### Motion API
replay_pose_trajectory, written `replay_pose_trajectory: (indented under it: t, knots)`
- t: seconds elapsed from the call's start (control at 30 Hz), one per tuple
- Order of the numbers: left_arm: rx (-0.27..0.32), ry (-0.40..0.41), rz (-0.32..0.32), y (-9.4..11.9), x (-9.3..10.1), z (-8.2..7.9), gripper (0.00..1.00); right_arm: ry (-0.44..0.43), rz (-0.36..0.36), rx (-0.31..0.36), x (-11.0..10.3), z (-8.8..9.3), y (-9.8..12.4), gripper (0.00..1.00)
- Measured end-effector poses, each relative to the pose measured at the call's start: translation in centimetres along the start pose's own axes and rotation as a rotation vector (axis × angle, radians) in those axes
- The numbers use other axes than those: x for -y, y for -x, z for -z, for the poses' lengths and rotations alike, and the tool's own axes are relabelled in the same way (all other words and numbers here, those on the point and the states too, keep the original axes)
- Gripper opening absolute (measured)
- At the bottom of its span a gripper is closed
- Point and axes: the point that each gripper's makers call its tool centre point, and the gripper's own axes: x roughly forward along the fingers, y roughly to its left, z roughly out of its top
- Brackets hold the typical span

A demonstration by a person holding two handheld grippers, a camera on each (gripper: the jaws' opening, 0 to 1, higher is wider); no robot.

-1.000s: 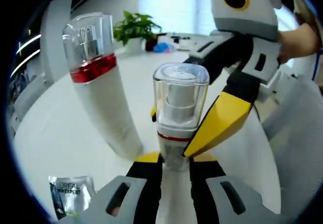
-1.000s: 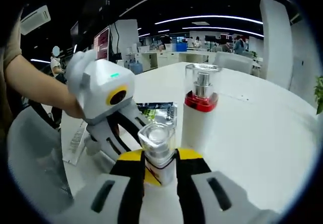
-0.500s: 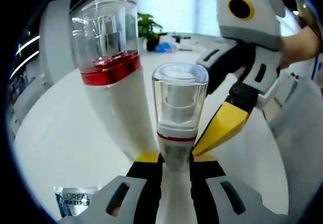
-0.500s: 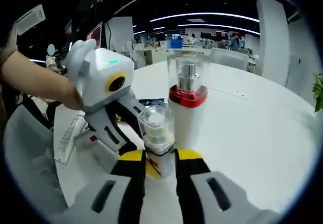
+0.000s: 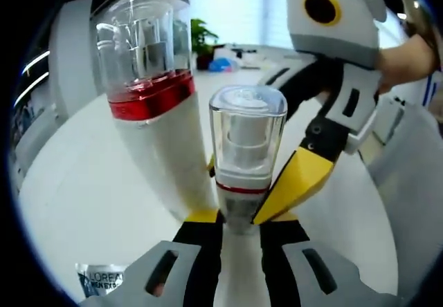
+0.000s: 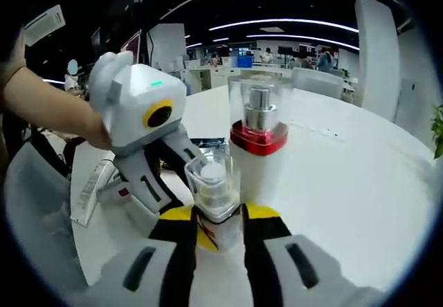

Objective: Arrange the skincare products in the storage area until every visible bottle or jar stands upright without overlapping.

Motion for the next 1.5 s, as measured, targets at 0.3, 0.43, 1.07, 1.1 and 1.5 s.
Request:
replay_pose_trajectory:
  t: [0.3, 0.43, 1.07, 1.1, 1.5]
  knots:
    - [0.005, 0.003, -0.002, -0.1, -0.1, 0.0, 0.17, 0.02, -0.004, -0.004, 0.2, -0.1, 0.0, 0.28]
    - [0.004, -0.001, 0.0, -0.1, -0.1, 0.0, 0.17, 0.021, 0.002, -0.006, 0.5, 0.0, 0.1, 0.31]
    - [-0.019, 0.024, -0.032, -0.4, -0.4, 0.4, 0.2, 0.01, 0.011, -0.008, 0.4, 0.1, 0.5, 0.29]
    - [-0.023, 0.023, -0.033, -0.4, -0.4, 0.4, 0.2, 0.01, 0.013, -0.008, 0.5, 0.1, 0.6, 0.29]
    - [-0.013, 0.07, -0.089, 2.1, 0.0, 0.1, 0.3, 0.005, 0.018, -0.002, 0.0, -0.3, 1.7, 0.37]
